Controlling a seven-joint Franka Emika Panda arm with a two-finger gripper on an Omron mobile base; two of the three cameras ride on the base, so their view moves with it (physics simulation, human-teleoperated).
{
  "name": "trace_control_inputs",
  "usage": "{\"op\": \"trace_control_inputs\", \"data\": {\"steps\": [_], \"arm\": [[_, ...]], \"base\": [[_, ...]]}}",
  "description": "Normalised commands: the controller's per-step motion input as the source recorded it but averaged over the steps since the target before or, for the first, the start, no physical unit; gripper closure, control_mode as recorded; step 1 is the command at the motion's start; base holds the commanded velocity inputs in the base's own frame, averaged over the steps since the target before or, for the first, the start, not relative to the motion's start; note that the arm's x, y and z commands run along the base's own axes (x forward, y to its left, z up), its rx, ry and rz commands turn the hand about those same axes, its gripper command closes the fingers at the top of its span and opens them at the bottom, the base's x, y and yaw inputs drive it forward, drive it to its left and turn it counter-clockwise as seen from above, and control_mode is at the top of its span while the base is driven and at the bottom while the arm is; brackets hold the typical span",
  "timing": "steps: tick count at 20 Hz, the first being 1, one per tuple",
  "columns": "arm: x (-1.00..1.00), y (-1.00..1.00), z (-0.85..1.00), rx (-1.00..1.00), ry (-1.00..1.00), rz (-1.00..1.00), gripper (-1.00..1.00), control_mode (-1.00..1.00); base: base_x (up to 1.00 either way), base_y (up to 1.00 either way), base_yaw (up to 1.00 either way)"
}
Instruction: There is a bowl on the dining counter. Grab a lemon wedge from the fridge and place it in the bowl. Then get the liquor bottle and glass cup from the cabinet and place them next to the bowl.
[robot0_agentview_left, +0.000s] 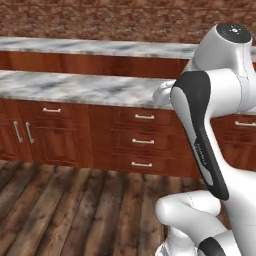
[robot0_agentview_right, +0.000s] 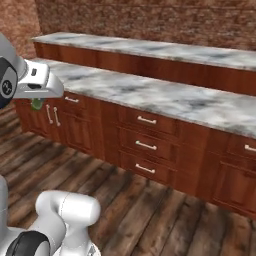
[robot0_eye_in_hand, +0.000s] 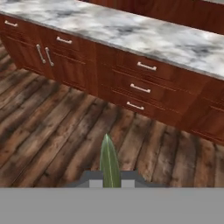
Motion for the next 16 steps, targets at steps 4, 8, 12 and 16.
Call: {"op": "trace_control_inputs", "data": {"steps": [4, 8, 12, 16], "arm": [[0.00, 0.00, 0.00, 0.00, 0.00, 0.00, 1.00, 1.00], [0.00, 0.00, 0.00, 0.00, 0.00, 0.00, 1.00, 1.00], [0.00, 0.00, 0.00, 0.00, 0.00, 0.00, 1.00, 1.00], [0.00, 0.00, 0.00, 0.00, 0.00, 0.00, 1.00, 1.00]], "base": [[1.00, 0.00, 0.49], [1.00, 0.00, 0.52], [1.00, 0.00, 0.52], [1.00, 0.02, 0.49]]}}
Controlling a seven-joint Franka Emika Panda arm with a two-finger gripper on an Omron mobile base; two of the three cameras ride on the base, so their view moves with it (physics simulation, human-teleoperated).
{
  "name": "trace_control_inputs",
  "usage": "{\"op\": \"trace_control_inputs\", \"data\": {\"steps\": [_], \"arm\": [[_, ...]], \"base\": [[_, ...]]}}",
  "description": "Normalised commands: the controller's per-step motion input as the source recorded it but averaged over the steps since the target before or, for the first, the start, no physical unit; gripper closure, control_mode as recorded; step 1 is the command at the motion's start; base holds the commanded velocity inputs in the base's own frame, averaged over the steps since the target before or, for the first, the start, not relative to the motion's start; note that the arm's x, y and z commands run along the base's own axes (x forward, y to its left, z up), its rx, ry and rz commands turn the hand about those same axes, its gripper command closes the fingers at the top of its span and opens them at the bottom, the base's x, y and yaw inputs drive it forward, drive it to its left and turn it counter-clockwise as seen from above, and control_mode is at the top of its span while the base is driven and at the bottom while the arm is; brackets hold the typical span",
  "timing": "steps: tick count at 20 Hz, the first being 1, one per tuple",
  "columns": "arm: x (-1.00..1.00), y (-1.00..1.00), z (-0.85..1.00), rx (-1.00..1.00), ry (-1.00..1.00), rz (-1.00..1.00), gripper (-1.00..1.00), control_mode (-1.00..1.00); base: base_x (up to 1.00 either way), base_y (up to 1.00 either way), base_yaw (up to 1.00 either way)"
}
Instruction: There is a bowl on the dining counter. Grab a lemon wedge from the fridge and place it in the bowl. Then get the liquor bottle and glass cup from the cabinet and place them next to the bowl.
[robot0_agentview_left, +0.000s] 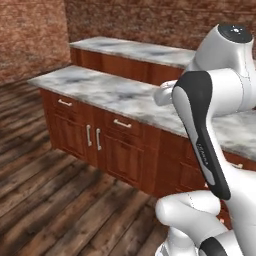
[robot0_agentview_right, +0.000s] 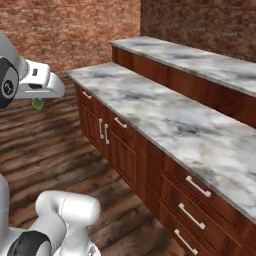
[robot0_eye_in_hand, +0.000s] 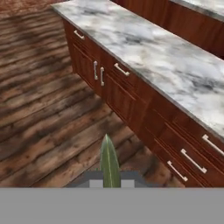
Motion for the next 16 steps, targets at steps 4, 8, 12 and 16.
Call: {"op": "trace_control_inputs", "data": {"steps": [4, 8, 12, 16], "arm": [[0.00, 0.00, 0.00, 0.00, 0.00, 0.00, 1.00, 1.00], [0.00, 0.00, 0.00, 0.00, 0.00, 0.00, 1.00, 1.00], [0.00, 0.00, 0.00, 0.00, 0.00, 0.00, 1.00, 1.00], [0.00, 0.00, 0.00, 0.00, 0.00, 0.00, 1.00, 1.00]], "base": [[1.00, 0.17, 0.43], [1.00, 0.23, 0.37], [1.00, 0.26, 0.29], [1.00, 0.29, 0.19]]}}
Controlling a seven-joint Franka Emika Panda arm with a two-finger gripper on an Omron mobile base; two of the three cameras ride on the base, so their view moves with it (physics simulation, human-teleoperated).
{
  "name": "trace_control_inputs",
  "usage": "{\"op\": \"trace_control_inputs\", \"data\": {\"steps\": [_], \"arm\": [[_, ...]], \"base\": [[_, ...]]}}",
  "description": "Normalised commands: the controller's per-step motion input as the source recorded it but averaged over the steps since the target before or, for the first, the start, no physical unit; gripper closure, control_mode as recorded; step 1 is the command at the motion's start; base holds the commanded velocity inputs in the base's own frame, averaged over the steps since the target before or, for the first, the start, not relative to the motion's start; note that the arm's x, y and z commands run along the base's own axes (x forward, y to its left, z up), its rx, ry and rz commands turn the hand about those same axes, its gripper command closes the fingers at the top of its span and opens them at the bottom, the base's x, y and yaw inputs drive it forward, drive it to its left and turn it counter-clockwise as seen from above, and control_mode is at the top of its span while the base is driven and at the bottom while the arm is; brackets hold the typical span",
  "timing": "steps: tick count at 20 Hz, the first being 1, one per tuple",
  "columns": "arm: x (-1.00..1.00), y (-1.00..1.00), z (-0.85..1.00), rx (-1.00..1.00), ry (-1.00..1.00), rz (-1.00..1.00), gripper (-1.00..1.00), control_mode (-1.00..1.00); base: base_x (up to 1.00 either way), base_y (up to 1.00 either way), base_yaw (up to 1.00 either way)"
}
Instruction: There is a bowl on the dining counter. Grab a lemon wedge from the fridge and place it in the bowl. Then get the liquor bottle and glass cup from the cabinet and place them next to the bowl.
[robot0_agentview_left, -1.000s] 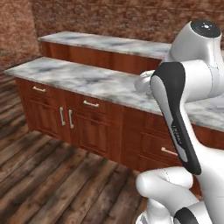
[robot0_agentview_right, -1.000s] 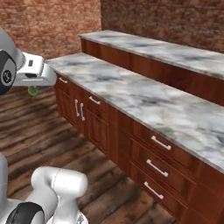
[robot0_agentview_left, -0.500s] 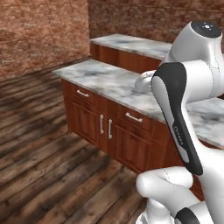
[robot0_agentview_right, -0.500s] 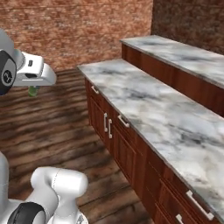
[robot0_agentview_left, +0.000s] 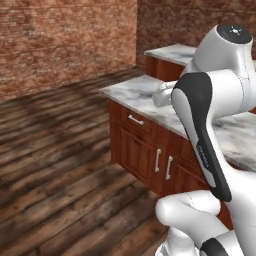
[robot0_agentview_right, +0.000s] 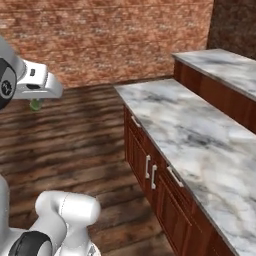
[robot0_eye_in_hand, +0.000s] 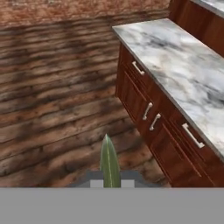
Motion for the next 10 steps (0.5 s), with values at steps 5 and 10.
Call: {"op": "trace_control_inputs", "data": {"steps": [5, 10], "arm": [[0.00, 0.00, 0.00, 0.00, 0.00, 0.00, 1.00, 1.00], [0.00, 0.00, 0.00, 0.00, 0.00, 0.00, 1.00, 1.00]], "base": [[1.00, 0.28, 0.12], [1.00, 0.31, 0.06]]}}
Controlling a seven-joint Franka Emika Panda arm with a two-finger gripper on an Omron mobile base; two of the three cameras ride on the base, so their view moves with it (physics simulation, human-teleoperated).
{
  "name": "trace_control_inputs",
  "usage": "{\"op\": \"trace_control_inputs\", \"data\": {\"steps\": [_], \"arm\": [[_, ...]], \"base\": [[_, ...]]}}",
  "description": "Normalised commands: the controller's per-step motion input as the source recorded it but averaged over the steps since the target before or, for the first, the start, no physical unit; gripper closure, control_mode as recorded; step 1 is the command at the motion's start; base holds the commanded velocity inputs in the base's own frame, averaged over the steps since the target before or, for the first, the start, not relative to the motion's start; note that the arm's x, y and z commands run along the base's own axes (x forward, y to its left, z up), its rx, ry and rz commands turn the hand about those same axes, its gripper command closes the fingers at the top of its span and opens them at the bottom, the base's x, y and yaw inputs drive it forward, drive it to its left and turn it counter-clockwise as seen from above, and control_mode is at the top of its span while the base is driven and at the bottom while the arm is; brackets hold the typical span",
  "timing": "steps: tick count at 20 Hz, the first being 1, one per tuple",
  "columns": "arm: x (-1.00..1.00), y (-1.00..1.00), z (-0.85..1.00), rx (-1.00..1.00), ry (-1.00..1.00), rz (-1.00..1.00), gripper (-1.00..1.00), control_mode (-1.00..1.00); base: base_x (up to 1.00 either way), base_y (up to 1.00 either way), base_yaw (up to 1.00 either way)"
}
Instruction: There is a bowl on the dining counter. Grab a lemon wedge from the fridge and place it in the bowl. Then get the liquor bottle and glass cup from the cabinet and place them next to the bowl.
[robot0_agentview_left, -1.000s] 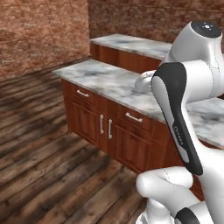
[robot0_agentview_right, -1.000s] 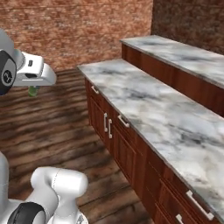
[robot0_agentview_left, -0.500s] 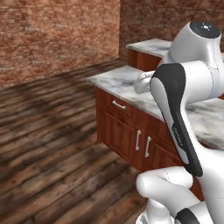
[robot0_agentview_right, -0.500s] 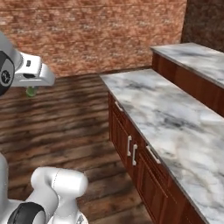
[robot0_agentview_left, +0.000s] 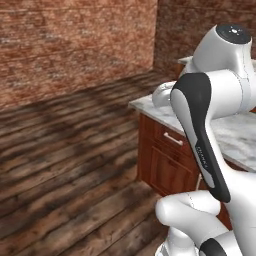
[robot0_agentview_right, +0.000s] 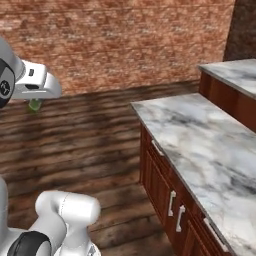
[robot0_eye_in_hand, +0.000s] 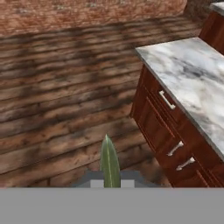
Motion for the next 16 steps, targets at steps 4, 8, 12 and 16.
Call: {"op": "trace_control_inputs", "data": {"steps": [4, 8, 12, 16], "arm": [[0.00, 0.00, 0.00, 0.00, 0.00, 0.00, 1.00, 1.00], [0.00, 0.00, 0.00, 0.00, 0.00, 0.00, 1.00, 1.00], [0.00, 0.00, 0.00, 0.00, 0.00, 0.00, 1.00, 1.00], [0.00, 0.00, 0.00, 0.00, 0.00, 0.00, 1.00, 1.00]], "base": [[1.00, 0.27, 0.02], [1.00, 0.22, 0.00], [1.00, 0.20, 0.00], [1.00, 0.19, -0.03]]}}
